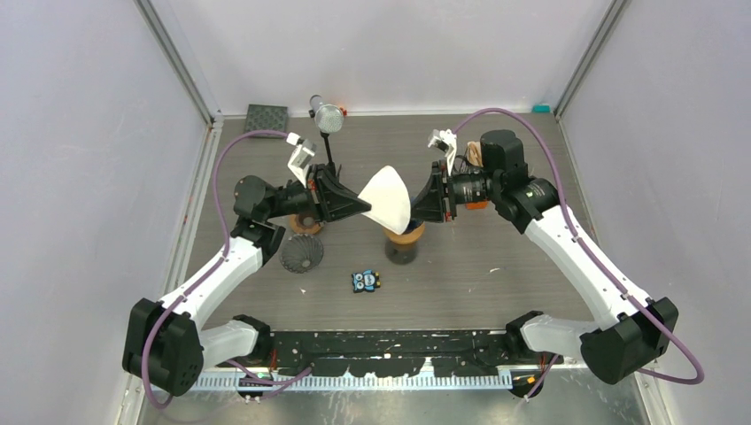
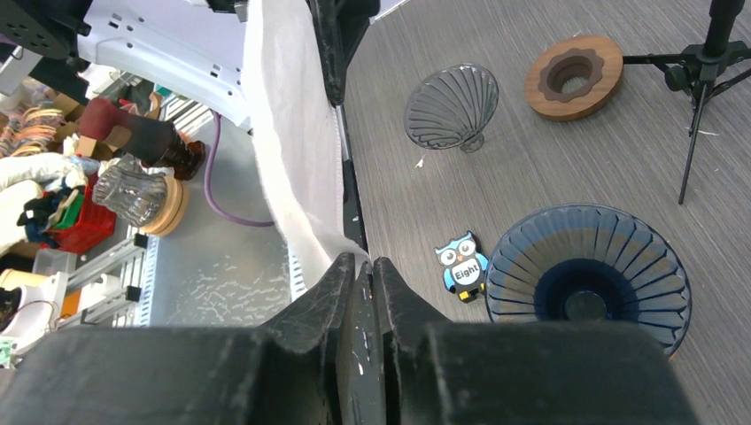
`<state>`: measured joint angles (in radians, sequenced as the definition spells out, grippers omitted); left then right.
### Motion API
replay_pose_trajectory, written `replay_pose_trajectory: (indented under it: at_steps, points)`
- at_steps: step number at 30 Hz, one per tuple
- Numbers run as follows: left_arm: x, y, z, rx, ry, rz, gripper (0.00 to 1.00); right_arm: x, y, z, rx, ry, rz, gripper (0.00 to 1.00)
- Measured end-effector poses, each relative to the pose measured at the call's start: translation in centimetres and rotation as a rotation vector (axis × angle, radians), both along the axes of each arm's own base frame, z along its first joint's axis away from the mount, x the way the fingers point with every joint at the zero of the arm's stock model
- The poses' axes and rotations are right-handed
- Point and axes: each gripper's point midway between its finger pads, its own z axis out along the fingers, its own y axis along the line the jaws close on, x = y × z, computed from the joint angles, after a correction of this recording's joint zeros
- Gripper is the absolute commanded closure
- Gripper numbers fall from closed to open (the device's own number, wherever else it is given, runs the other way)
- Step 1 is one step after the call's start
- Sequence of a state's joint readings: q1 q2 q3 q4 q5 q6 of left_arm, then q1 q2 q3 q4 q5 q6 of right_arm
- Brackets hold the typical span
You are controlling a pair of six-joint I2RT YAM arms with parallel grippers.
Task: Place the coffee filter in the dripper
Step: Pick up the coffee filter from the coffee filter holder.
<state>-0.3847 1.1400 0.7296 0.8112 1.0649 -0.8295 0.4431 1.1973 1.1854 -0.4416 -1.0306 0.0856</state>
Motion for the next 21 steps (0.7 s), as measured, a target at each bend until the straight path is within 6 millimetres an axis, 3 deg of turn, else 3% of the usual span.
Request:
replay_pose_trajectory:
  at_steps: [8,21]
  points:
    - [0.1,0.0,-0.1,0.002,0.002,0.000,1.00,-0.8,0.1,0.4,0.022,0.002,0.048,0.73]
    - [0.0,0.0,-0.4,0.004,0.007,0.000,1.00,-2.0,-0.7,1.0,0.016,-0.066,0.056,0.73]
